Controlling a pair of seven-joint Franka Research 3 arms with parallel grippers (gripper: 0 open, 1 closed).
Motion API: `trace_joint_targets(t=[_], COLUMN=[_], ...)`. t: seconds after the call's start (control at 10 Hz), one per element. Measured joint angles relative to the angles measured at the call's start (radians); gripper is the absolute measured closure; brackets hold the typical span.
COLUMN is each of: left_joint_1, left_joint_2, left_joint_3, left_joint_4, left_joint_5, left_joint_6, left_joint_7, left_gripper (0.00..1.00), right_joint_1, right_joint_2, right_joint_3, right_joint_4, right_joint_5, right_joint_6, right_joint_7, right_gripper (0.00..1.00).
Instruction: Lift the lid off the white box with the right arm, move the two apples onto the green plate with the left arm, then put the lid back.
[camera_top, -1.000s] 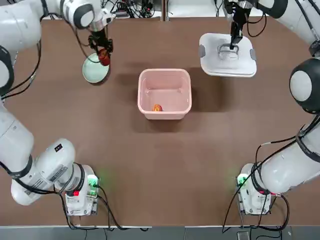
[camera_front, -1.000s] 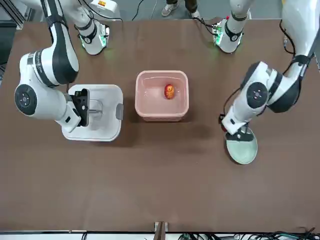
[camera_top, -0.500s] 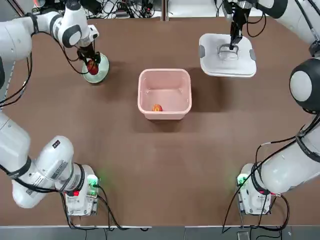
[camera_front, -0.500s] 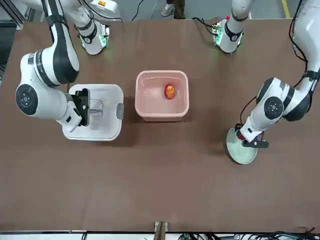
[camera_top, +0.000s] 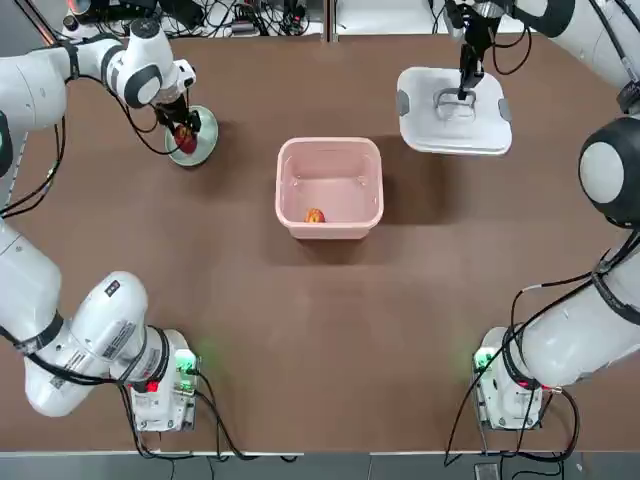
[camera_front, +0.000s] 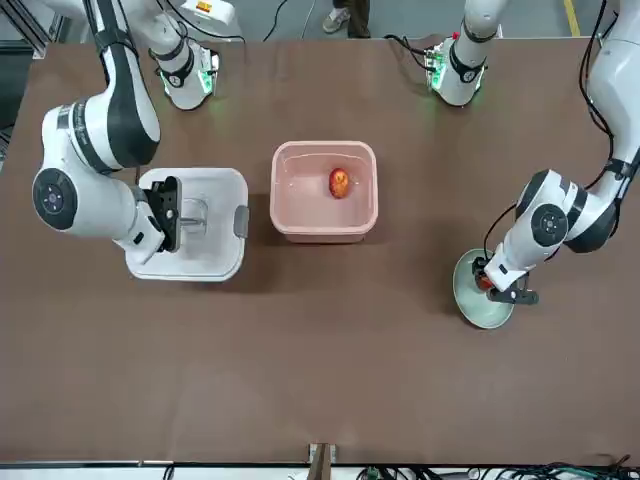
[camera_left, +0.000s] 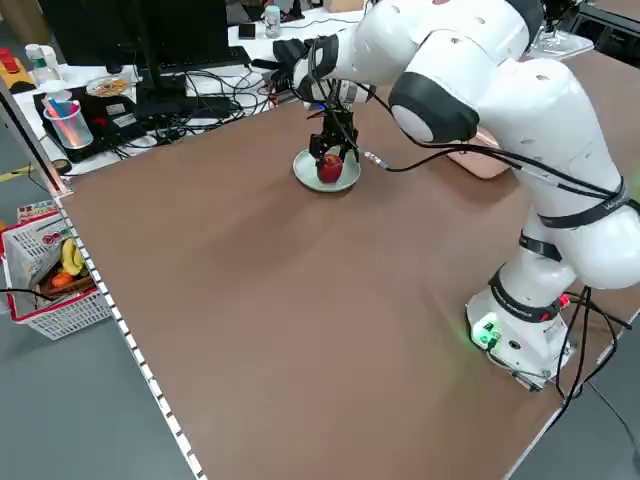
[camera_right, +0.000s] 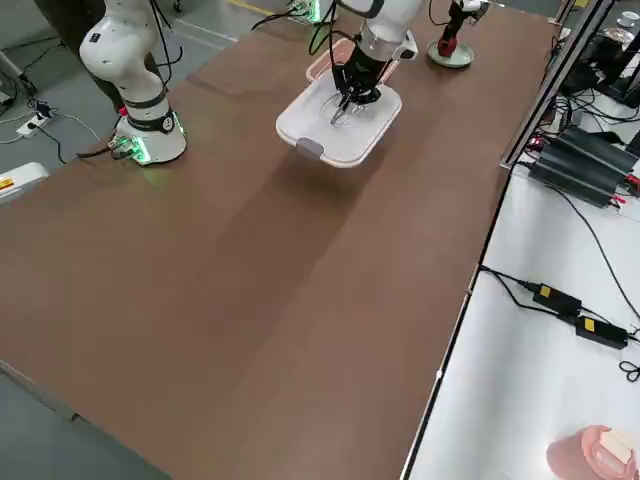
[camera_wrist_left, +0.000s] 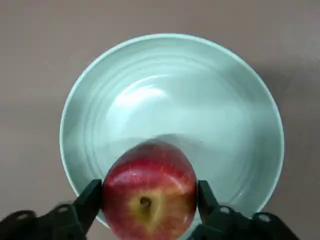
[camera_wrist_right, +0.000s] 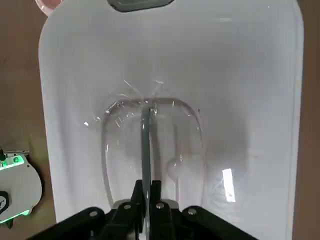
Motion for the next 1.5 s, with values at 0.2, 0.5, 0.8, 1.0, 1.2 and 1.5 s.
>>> trace_joint_targets(t=[0.2, 0.5, 0.8, 1.0, 1.2, 1.5], left_joint_1=[0.004, 0.027, -0.1, -0.305, -0.437, -0.604], left_joint_2=[-0.006, -0.023, -0.036, -0.035, -0.036, -0.025], left_joint_3=[-0.037, -0.264, -0.409, -0.403, -0.388, -0.296], left_joint_4=[0.009, 0.076, 0.079, 0.117, 0.13, 0.096], left_joint_5=[0.0, -0.127, -0.192, -0.199, -0.223, -0.235], left_joint_6=[-0.021, -0.282, -0.326, -0.326, -0.328, -0.245], left_joint_7=[0.001, -0.039, -0.307, -0.518, -0.645, -0.789], left_gripper=[0.0, 0.01, 0.01, 0.01, 0.02, 0.05], right_joint_1=[0.0, 0.0, 0.0, -0.003, -0.007, -0.027], right_joint_2=[0.0, 0.0, 0.0, 0.0, 0.0, 0.0], right_joint_3=[0.0, 0.001, 0.001, -0.001, -0.002, -0.006], right_joint_4=[0.0, 0.0, 0.0, 0.0, 0.0, 0.0], right_joint_5=[0.002, 0.004, 0.004, 0.004, 0.004, 0.004], right_joint_6=[0.0, -0.001, -0.002, -0.008, -0.011, -0.013], right_joint_7=[0.011, 0.019, 0.026, 0.028, 0.029, 0.028], right_gripper=[0.93, 0.93, 0.93, 0.93, 0.93, 0.93])
